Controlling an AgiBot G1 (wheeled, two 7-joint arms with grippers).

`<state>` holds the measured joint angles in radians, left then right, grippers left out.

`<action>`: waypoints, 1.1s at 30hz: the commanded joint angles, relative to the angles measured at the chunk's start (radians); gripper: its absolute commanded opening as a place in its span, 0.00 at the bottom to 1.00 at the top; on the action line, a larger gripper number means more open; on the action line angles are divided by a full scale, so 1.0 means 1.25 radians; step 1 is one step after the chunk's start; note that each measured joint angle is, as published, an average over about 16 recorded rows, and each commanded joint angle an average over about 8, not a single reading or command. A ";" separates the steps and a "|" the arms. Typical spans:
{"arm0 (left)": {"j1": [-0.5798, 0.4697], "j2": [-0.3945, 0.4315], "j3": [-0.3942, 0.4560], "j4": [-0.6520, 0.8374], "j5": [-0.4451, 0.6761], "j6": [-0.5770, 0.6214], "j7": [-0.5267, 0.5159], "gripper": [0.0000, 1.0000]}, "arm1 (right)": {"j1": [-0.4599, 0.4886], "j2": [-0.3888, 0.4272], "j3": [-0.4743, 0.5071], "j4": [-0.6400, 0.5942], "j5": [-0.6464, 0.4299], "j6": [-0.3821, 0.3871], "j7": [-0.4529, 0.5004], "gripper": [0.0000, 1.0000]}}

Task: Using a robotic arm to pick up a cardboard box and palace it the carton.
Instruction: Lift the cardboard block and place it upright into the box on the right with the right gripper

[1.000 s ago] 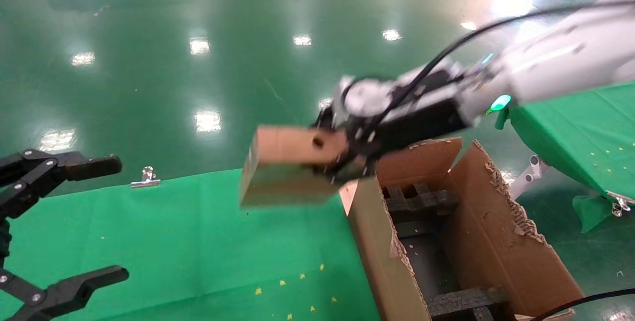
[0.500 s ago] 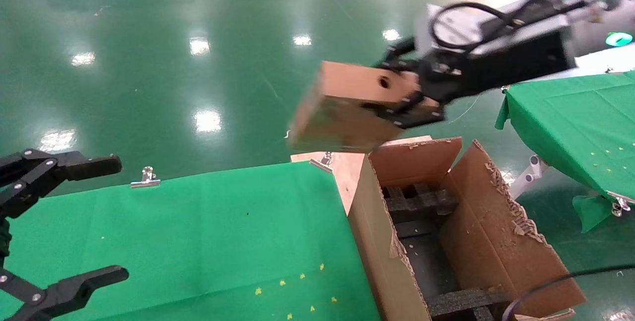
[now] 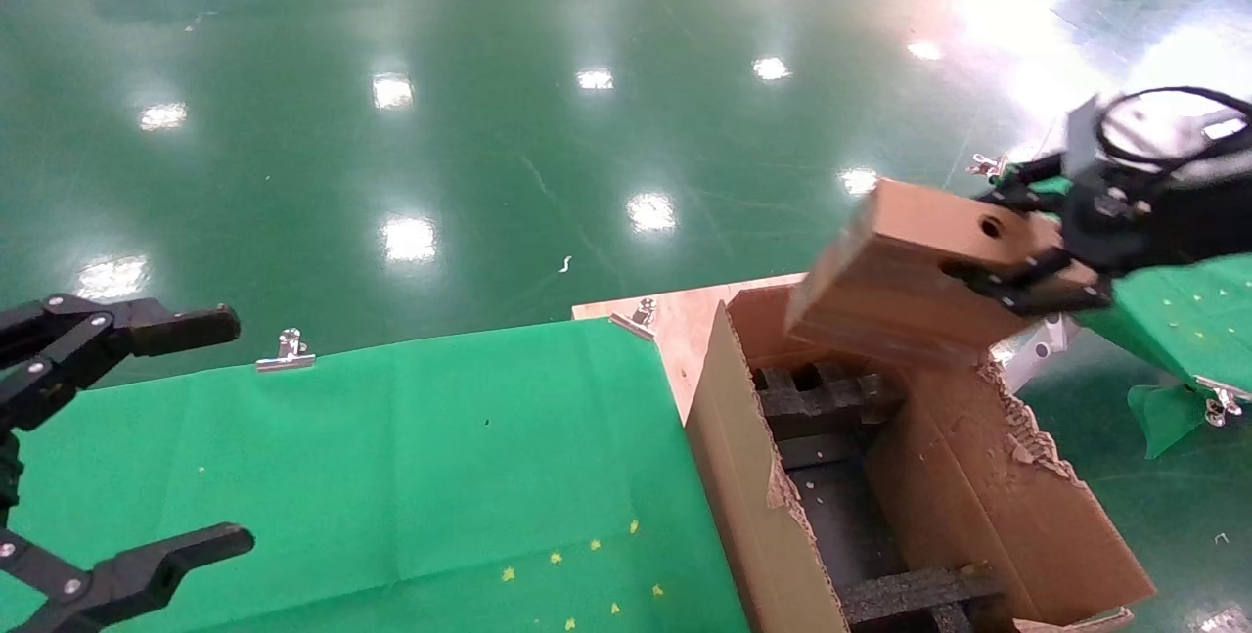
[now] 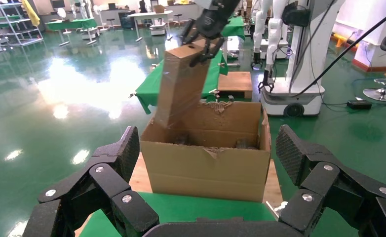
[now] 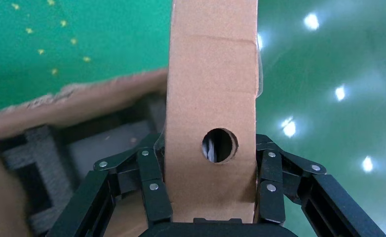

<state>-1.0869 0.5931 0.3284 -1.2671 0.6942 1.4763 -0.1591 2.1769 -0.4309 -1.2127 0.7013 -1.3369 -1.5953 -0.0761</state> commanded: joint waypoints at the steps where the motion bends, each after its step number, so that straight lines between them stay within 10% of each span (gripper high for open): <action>1: 0.000 0.000 0.000 0.000 0.000 0.000 0.000 1.00 | 0.010 0.027 -0.029 -0.004 0.002 0.001 0.003 0.00; 33: 0.000 0.000 0.000 0.000 -0.001 0.000 0.000 1.00 | -0.112 0.118 -0.095 -0.098 0.139 0.095 0.116 0.00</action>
<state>-1.0869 0.5929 0.3288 -1.2667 0.6933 1.4760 -0.1588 2.0293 -0.2768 -1.3351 0.6047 -1.1626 -1.4656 0.0934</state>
